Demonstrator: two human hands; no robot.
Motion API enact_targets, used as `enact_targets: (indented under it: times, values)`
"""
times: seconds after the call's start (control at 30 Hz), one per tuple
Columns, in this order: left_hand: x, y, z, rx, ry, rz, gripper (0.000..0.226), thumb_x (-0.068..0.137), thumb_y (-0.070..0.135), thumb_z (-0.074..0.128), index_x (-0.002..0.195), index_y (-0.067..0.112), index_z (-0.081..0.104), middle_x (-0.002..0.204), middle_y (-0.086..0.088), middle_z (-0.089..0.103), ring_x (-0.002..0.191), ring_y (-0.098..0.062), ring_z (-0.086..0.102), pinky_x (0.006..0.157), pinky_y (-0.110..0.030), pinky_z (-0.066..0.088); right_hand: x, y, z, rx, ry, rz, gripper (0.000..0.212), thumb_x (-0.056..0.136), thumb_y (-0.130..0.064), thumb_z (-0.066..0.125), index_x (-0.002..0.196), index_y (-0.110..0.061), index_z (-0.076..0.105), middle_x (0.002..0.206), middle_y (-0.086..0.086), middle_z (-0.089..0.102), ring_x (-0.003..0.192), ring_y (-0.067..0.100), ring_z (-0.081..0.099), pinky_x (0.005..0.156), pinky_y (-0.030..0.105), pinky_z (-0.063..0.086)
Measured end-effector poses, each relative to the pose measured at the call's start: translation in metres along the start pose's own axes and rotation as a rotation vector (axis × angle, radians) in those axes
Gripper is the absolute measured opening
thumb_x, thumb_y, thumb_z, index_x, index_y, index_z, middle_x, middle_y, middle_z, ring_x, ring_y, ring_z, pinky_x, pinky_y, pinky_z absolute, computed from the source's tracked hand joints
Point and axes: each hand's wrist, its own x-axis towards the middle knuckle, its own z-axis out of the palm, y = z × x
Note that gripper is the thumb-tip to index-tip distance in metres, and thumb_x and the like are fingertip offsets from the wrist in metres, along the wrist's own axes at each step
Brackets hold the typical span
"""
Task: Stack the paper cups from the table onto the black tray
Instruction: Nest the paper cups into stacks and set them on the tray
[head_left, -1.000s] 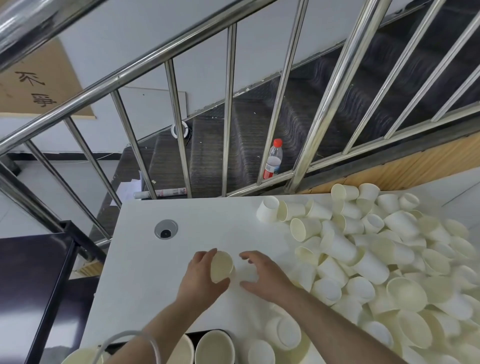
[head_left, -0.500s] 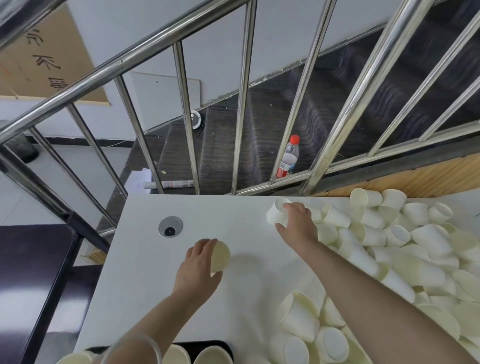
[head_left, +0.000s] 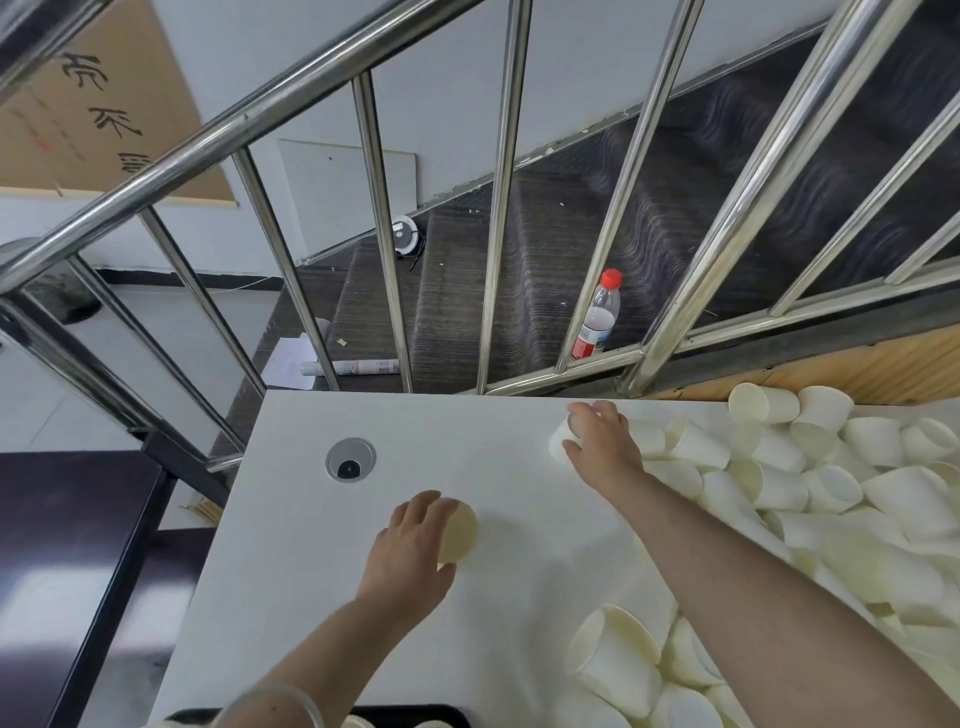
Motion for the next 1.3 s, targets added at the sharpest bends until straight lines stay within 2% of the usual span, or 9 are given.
enact_targets:
  times: [0.2, 0.37, 0.53, 0.7, 0.9, 0.97, 1.07, 1.17, 1.3]
  values:
    - [0.001, 0.003, 0.000, -0.010, 0.002, -0.016, 0.069, 0.081, 0.050, 0.064, 0.139, 0.032, 0.032, 0.150, 0.007, 0.024, 0.137, -0.017, 0.028, 0.108, -0.031, 0.030, -0.004, -0.002, 0.002, 0.184, 0.056, -0.015, 0.041, 0.092, -0.018, 0.061, 0.132, -0.018, 0.052, 0.135, 0.009, 0.041, 0.119, 0.031, 0.046, 0.100, 0.037, 0.041]
    - [0.006, 0.011, -0.002, -0.080, 0.110, 0.001, 0.076, 0.078, 0.052, 0.067, 0.142, 0.029, 0.034, 0.145, 0.009, 0.033, 0.135, -0.015, 0.032, 0.110, -0.032, 0.027, -0.029, -0.016, 0.000, 0.664, 0.162, 0.091, 0.029, 0.087, -0.017, 0.063, 0.116, -0.018, 0.062, 0.115, 0.000, 0.054, 0.102, 0.018, 0.054, 0.090, 0.028, 0.043]
    - [0.009, 0.027, -0.008, -0.248, 0.191, 0.028, 0.084, 0.076, 0.049, 0.072, 0.145, 0.020, 0.034, 0.142, 0.006, 0.041, 0.132, -0.015, 0.040, 0.110, -0.033, 0.032, -0.063, -0.033, -0.006, 1.218, -0.109, 0.363, 0.012, 0.093, -0.019, 0.056, 0.101, -0.018, 0.065, 0.102, 0.002, 0.062, 0.087, 0.015, 0.059, 0.075, 0.037, 0.057]
    - [0.007, 0.037, -0.010, -0.393, 0.203, 0.029, 0.078, 0.075, 0.044, 0.075, 0.140, 0.024, 0.039, 0.133, 0.008, 0.048, 0.118, -0.012, 0.052, 0.095, -0.031, 0.045, -0.088, -0.039, -0.004, 1.416, -0.304, 0.447, 0.017, 0.094, -0.020, 0.053, 0.097, -0.012, 0.067, 0.087, 0.007, 0.061, 0.078, 0.023, 0.059, 0.066, 0.033, 0.053]
    - [0.002, 0.039, -0.012, -0.458, 0.215, 0.058, 0.071, 0.074, 0.037, 0.078, 0.135, 0.026, 0.044, 0.122, 0.014, 0.047, 0.109, -0.006, 0.052, 0.087, -0.020, 0.042, -0.098, -0.035, -0.004, 1.348, -0.330, 0.437, 0.019, 0.093, -0.022, 0.054, 0.099, -0.012, 0.069, 0.093, 0.005, 0.065, 0.086, 0.022, 0.063, 0.080, 0.040, 0.054]
    - [0.003, 0.039, -0.012, -0.427, 0.219, 0.082, 0.071, 0.072, 0.032, 0.079, 0.135, 0.023, 0.046, 0.121, 0.013, 0.046, 0.109, -0.008, 0.051, 0.088, -0.020, 0.040, -0.099, -0.035, -0.002, 1.144, -0.181, 0.341, 0.016, 0.093, -0.027, 0.060, 0.097, -0.016, 0.071, 0.098, -0.004, 0.068, 0.094, 0.014, 0.063, 0.085, 0.033, 0.053]
    - [0.004, 0.038, -0.012, -0.340, 0.202, 0.128, 0.072, 0.070, 0.032, 0.078, 0.134, 0.019, 0.049, 0.122, 0.007, 0.049, 0.107, -0.016, 0.053, 0.088, -0.029, 0.047, -0.104, -0.038, 0.001, 0.965, 0.015, 0.135, 0.015, 0.091, -0.032, 0.065, 0.092, -0.020, 0.074, 0.098, -0.011, 0.070, 0.089, 0.003, 0.062, 0.075, 0.013, 0.044]
    - [0.005, 0.041, -0.008, -0.287, 0.179, 0.161, 0.072, 0.066, 0.037, 0.074, 0.132, 0.020, 0.051, 0.120, 0.006, 0.051, 0.103, -0.018, 0.056, 0.084, -0.036, 0.050, -0.109, -0.039, 0.006, 0.844, -0.092, -0.007, 0.008, 0.088, -0.029, 0.065, 0.094, -0.030, 0.071, 0.100, -0.013, 0.068, 0.076, 0.002, 0.061, 0.069, 0.016, 0.046]
    - [0.006, 0.043, -0.003, -0.210, 0.151, 0.171, 0.074, 0.069, 0.043, 0.072, 0.136, 0.026, 0.045, 0.126, 0.011, 0.049, 0.115, -0.015, 0.051, 0.095, -0.035, 0.043, -0.108, -0.031, 0.013, 0.728, -0.116, 0.024, 0.029, 0.087, -0.009, 0.054, 0.106, -0.028, 0.065, 0.105, -0.012, 0.065, 0.073, 0.012, 0.061, 0.069, 0.024, 0.050]
